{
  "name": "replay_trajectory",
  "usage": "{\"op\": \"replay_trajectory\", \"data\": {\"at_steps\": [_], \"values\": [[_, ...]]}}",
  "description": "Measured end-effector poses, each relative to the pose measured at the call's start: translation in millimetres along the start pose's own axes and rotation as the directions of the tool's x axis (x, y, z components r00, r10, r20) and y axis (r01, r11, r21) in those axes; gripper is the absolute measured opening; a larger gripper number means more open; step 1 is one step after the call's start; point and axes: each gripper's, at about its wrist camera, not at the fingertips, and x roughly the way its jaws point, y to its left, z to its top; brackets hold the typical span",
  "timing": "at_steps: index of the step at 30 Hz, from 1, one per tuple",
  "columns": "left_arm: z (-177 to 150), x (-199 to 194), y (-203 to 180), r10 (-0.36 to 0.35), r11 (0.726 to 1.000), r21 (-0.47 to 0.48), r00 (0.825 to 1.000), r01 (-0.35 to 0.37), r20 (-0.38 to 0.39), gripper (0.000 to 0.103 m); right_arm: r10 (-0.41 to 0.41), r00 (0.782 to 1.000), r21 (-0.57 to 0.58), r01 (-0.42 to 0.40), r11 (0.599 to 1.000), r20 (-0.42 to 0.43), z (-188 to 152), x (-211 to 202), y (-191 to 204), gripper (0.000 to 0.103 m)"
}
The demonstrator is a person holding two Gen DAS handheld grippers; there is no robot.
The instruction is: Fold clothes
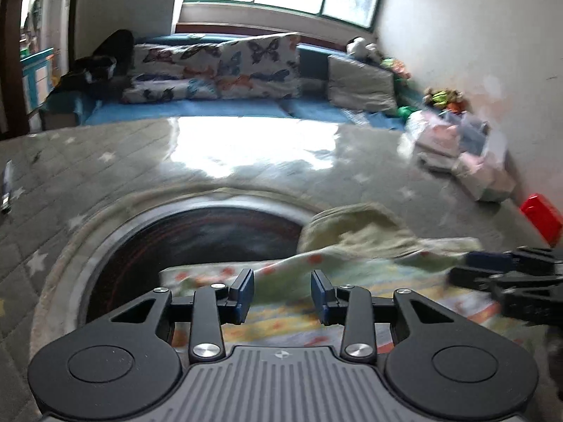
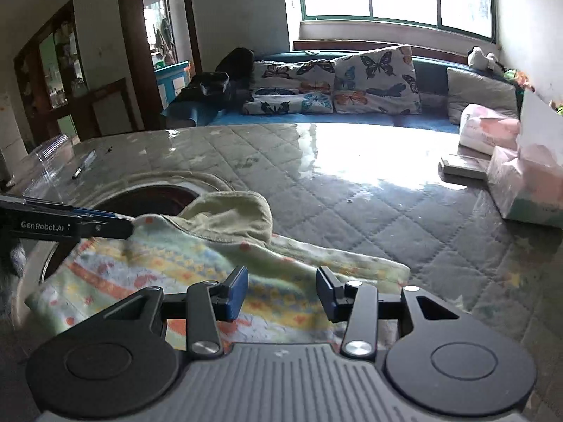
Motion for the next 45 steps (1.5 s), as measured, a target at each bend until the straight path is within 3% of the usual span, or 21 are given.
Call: {"op": "replay_trajectory", "data": {"at_steps": [5, 12, 20, 25, 32, 39, 45], "values": [[7.1, 18.4, -15.1, -0.021, 1.000, 0.023, 1.000, 0.021, -0.020, 0.038, -0.012, 1.000, 0.011, 0.012, 1.000, -0.008, 0.7, 10.2, -4.2, 0.043], [6.8, 36.2, -6.6, -0.006, 1.000, -0.001, 0.999, 0.006, -0.038, 0.038, -0.013, 1.000, -0.002, 0.013, 1.000, 0.008, 4.3, -0.2, 0.2, 0.043], [1.9, 14.6, -8.3, -0.016, 1.000, 0.009, 1.000, 0.016, -0.021, 0.039, 0.050, 0.999, -0.080, -0.051, 0.996, -0.017, -12.4, -10.5, 33.7, 0.048], [-7.0, 1.5, -14.0, -0.027, 1.000, 0.013, 0.999, 0.027, -0.029, 0.047, 0.083, 0.996, -0.126, -0.086, 0.988, -0.032, -22.3, -16.8, 53.9, 0.049], [-21.5, -19.7, -11.4, 0.010, 1.000, -0.006, 0.999, -0.010, -0.041, 0.060, 0.065, 0.998, -0.121, -0.063, 0.991, 0.017, -22.0, -28.3, 61.3, 0.049], [-44.1, -46.0, -3.3, 0.063, 0.998, -0.013, 0.997, -0.063, -0.036, 0.068, 0.047, 0.999, -0.115, -0.046, 0.992, 0.012, -32.5, -30.1, 66.3, 0.049], [-62.1, -60.5, 2.5, 0.085, 0.996, -0.012, 0.996, -0.086, -0.027, 0.069, 0.068, 0.997, -0.132, -0.065, 0.989, 0.019, -40.7, -38.1, 79.3, 0.050]]}}
